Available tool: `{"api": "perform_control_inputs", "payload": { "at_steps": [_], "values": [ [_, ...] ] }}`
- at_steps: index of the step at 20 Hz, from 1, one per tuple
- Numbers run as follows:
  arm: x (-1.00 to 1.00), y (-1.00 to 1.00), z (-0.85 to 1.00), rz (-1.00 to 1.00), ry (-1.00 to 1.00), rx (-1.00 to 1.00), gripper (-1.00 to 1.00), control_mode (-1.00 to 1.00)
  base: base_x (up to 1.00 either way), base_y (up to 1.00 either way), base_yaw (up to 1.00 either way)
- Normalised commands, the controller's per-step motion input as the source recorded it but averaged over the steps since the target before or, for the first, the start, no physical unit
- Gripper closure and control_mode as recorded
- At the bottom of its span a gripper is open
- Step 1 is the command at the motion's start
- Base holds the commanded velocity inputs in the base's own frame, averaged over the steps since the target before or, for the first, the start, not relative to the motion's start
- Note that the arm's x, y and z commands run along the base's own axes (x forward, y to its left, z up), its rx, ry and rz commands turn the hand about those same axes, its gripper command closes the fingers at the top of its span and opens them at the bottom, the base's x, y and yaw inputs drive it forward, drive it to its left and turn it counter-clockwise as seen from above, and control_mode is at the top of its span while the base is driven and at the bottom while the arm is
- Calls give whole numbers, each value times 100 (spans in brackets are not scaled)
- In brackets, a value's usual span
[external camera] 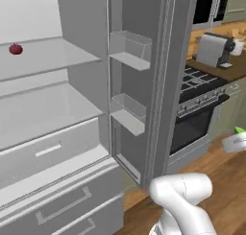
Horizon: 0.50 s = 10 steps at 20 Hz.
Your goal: Grab a lemon wedge from the fridge and one ice cube from the ice bowl, and put them in the glass of lemonade.
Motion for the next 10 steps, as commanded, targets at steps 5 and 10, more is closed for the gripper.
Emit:
{"api": "perform_control_inputs", "payload": {
  "at_steps": [5,10],
  "values": [
    [0,0,0,0,0,0,100,100,3,-74,-62],
    [0,0,0,0,0,0,100,100,54,-47,-39]
  ]
}}
